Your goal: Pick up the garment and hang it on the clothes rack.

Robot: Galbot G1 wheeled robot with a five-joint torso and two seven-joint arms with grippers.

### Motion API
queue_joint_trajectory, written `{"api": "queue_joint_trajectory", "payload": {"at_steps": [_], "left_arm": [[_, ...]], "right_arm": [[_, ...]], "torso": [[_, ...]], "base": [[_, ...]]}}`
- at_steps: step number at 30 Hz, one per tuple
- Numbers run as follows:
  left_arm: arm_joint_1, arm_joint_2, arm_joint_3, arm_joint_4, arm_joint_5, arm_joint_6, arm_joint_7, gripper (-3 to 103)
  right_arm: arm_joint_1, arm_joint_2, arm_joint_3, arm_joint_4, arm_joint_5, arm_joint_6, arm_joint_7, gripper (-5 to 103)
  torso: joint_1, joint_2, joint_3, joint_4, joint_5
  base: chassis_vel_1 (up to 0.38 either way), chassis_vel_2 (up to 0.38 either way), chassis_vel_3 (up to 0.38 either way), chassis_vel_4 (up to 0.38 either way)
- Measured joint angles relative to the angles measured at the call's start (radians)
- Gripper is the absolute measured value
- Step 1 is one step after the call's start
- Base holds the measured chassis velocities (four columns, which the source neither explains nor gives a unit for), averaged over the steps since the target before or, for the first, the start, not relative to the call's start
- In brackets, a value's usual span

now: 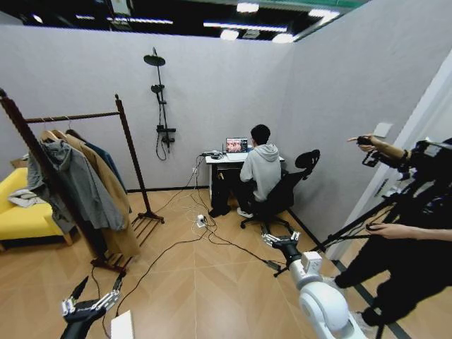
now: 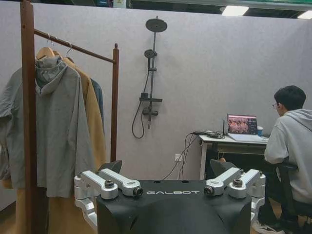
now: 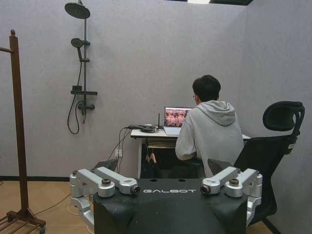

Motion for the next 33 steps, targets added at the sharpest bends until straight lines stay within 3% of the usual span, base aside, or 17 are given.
{"api": "queue_joint_trajectory", "payload": {"at_steps": [13,20,25,27,33], "left_arm": [[0.0,0.0,0.0,0.0,0.0,0.0,0.0,100],[0.0,0.0,0.0,0.0,0.0,0.0,0.0,100],[0.0,0.0,0.0,0.0,0.0,0.0,0.0,100],[0.0,0.0,0.0,0.0,0.0,0.0,0.0,100],[0.0,0.0,0.0,0.0,0.0,0.0,0.0,100]], "right_arm": [[-0.009,0.003,-0.001,-0.002,0.0,0.021,-0.029,100],[-0.023,0.011,0.004,0.006,0.049,0.026,-0.096,100],[-0.021,0.017,0.001,0.005,0.074,0.027,-0.098,100],[-0.024,0.021,-0.001,0.033,0.143,-0.022,-0.101,100],[-0.032,0.022,0.01,0.034,0.07,-0.035,-0.106,100]], "torso": [[0.0,0.0,0.0,0.0,0.0],[0.0,0.0,0.0,0.0,0.0],[0.0,0.0,0.0,0.0001,0.0],[0.0,0.0,0.0,0.0001,0.0],[0.0,0.0,0.0,0.0,0.0]], "base": [[0.027,-0.017,-0.019,0.034],[0.0,0.0,0.0,0.0],[0.0,0.0,0.0,0.0],[0.0,0.0,0.0,0.0],[0.0,0.0,0.0,0.0]]}}
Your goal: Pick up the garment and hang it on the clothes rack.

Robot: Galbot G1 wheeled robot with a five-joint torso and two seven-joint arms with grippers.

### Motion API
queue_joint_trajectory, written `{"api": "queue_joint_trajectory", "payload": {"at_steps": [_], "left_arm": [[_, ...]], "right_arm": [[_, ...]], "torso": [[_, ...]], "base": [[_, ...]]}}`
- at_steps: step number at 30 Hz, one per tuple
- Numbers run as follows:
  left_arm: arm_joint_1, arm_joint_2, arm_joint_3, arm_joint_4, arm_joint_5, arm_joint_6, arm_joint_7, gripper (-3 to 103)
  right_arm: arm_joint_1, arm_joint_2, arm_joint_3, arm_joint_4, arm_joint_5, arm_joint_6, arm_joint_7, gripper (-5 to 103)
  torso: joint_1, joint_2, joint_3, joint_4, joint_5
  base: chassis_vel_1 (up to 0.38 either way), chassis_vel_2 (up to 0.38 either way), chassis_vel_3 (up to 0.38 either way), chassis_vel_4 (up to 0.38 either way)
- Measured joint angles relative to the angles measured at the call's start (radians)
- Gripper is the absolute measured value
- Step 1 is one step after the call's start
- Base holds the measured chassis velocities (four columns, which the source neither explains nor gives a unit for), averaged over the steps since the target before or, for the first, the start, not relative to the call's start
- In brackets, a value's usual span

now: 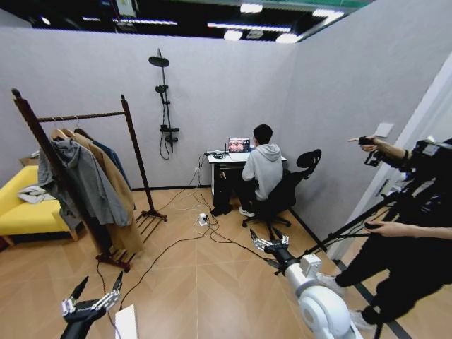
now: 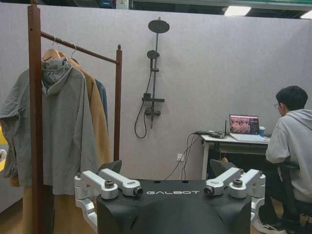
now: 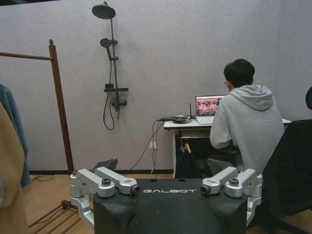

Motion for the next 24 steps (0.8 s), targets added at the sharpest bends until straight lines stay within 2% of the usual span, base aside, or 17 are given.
{"api": "queue_joint_trajectory", "payload": {"at_steps": [4,24], "left_arm": [[0.0,0.0,0.0,0.0,0.0,0.0,0.0,100],[0.0,0.0,0.0,0.0,0.0,0.0,0.0,100]], "right_arm": [[-0.007,0.0,0.003,-0.003,0.002,0.005,0.025,100],[-0.038,0.001,0.015,0.032,0.015,-0.007,0.04,100]], "torso": [[0.0,0.0,0.0,0.0,0.0],[0.0,0.0,0.0,0.0,0.0]], "base": [[0.0,0.0,0.0,0.0],[0.0,0.0,0.0,0.0]]}}
